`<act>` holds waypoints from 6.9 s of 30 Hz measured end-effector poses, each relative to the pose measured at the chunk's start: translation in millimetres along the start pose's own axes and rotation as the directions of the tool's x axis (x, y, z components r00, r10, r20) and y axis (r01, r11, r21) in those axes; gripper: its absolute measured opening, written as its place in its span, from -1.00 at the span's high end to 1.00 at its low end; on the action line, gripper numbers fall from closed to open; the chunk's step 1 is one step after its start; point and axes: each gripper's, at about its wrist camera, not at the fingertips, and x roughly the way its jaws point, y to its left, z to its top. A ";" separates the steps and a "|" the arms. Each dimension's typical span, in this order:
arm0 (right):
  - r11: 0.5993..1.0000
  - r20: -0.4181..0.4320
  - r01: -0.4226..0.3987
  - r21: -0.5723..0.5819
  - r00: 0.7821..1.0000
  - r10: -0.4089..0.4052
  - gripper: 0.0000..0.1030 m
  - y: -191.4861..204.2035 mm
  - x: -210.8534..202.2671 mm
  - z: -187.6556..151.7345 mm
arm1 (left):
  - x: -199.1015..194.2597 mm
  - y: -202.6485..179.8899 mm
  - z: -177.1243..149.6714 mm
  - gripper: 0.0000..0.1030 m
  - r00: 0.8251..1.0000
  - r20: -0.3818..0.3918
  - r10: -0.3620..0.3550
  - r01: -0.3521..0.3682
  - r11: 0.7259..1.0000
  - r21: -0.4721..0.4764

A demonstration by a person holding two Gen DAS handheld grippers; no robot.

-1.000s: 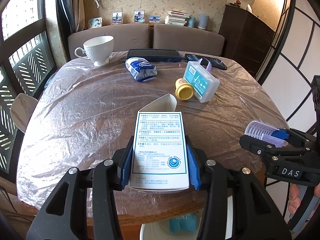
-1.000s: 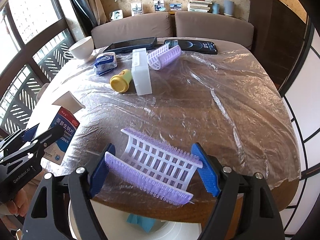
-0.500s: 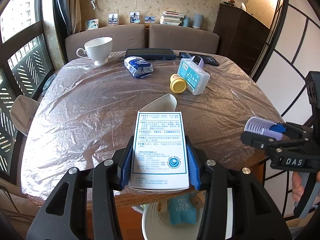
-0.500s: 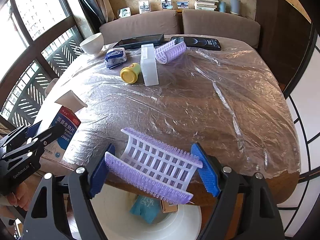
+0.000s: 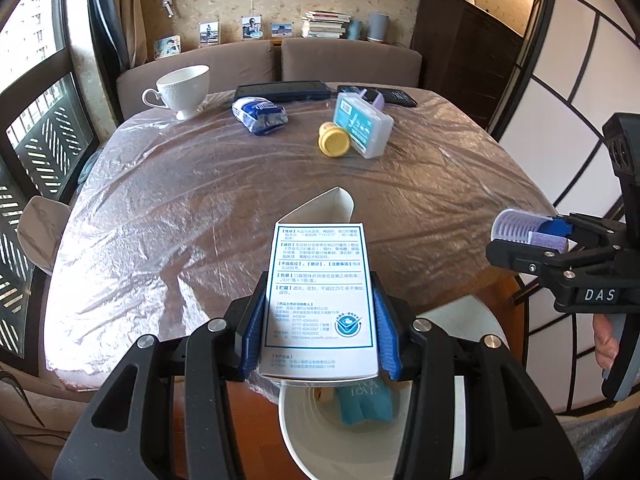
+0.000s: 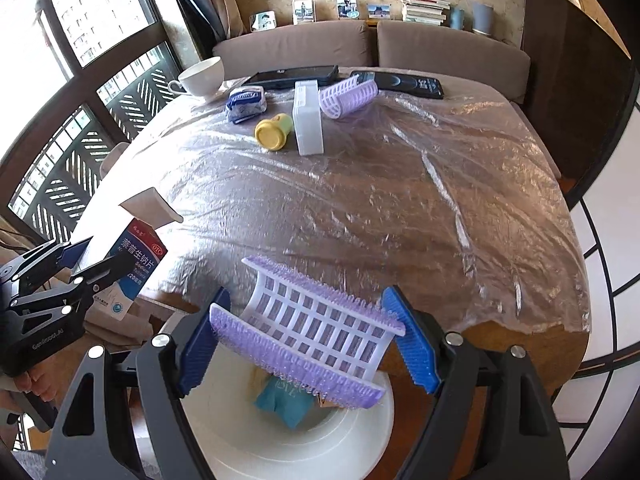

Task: Collect trash
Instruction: 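Carry the medicine box and hair roller over the white bin with both tools, then open both tools to drop the medicine box and hair roller into the bin, then move both tools back over the table toward the tissue pack and plastic case, then close the left tool on the blue Tempo tissue pack while the right tool grasps the white plastic case, then carry the tissue pack and plastic case over the white bin with both tools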

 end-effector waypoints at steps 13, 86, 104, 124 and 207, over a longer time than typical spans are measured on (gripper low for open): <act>0.999 -0.038 -0.030 -0.031 0.999 0.029 -0.50 5.0 -1.1 -16.3 | -11.6 -13.6 -22.2 0.08 0.998 -0.029 -0.048 0.050 0.995 0.082; 0.982 -0.074 -0.043 -0.186 0.997 0.030 -0.84 3.3 1.8 -38.7 | 20.7 -33.2 -53.4 -0.51 0.967 -0.232 -0.110 0.184 0.926 0.329; 0.994 0.172 0.086 -0.070 0.982 -0.073 -0.90 -6.6 67.3 108.0 | 100.8 75.3 153.2 -0.97 0.992 0.067 0.103 -0.100 0.994 -0.047; 0.993 0.120 0.104 -0.055 0.988 -0.096 -0.41 -17.5 131.9 144.1 | 195.8 94.5 183.4 -0.92 0.996 -0.034 0.084 -0.085 0.996 -0.034; 0.996 0.049 0.049 -0.074 0.998 -0.046 0.49 -8.9 57.1 63.2 | 65.4 48.2 78.4 -0.13 1.000 0.003 -0.016 0.016 1.000 0.022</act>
